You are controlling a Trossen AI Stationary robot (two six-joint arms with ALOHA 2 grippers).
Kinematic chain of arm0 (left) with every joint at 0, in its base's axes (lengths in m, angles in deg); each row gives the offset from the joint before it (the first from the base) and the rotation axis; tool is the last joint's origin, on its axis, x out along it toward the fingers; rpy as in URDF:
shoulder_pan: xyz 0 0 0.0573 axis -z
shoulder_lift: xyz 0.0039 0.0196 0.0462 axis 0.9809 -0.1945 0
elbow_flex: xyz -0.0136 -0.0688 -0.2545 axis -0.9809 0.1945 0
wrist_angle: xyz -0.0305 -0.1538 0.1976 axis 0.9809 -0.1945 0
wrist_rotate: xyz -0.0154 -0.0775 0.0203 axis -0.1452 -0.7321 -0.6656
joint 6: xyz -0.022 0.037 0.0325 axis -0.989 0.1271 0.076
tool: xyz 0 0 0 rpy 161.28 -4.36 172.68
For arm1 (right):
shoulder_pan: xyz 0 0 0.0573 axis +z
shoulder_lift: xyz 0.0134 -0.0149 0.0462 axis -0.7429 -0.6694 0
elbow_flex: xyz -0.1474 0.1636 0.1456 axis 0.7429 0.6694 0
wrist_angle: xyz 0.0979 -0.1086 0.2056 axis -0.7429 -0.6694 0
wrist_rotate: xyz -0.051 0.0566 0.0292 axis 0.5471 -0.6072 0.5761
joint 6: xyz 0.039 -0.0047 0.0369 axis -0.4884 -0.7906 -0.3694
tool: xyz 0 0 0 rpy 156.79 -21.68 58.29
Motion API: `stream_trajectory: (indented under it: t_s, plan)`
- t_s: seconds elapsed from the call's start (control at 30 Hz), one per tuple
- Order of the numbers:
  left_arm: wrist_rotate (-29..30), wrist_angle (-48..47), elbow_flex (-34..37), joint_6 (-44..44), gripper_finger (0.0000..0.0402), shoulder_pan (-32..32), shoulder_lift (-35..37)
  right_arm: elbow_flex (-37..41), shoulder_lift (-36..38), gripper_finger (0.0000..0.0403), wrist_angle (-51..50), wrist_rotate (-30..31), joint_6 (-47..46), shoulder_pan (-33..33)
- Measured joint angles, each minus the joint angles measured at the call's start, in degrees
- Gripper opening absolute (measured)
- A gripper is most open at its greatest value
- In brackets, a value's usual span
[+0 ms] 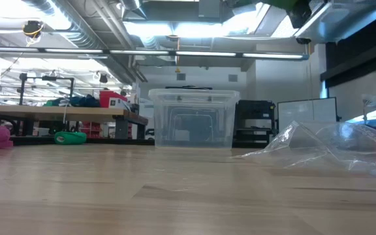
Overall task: Roll bandage
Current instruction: Roll the green bandage
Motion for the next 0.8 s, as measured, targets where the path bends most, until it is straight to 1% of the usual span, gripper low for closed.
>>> stream_trajectory:
  t_s: [0.1, 0.23, 0.37, 0.5, 0.57, 0.63, 0.7, 0.8]
  plan:
    - [-3.1, -1.4, 0.1, -3.2, 0.0024, 0.0, 0.0, -0.2, 1.3, 0.026, -3.4, 2.2, 0.8, 0.0]
    - [-8.0, -4.6, 0.1, -6.7, 0.0024, 0.0, 0.0, -0.1, 2.9, 0.0261, -5.8, 6.9, 2.6, 0.0]
    - [-8.5, -9.5, 0.1, -11.0, 0.0024, 0.0, 0.0, -0.9, 5.6, 0.026, -6.3, 7.1, 3.3, 0.0]
    - [-8.5, -10.4, 0.1, -13.0, 0.0024, -0.1, 0.0, -2.8, 9.3, 0.026, -11.4, 8.2, 6.9, 0.1]
    - [-7.9, -8.9, 0.1, -11.8, 0.0024, 0.0, 0.0, -3.8, 11.1, 0.026, -15.1, 8.7, 8.8, 0.1]
    - [-5.8, -6.4, 0.1, -10.0, 0.0024, 0.4, 0.0, -4.3, 13.0, 0.026, -19.9, 8.2, 8.9, 0.1]
    - [-2.6, -4.0, 0.1, -7.2, 0.0024, 1.1, 0.0, -4.5, 14.5, 0.026, -23.2, 6.2, 8.2, 0.3]
    - [1.5, -1.8, 0.1, -3.9, 0.0024, 1.8, 0.0, -4.5, 15.9, 0.026, -28.0, 2.7, 4.7, 1.7]
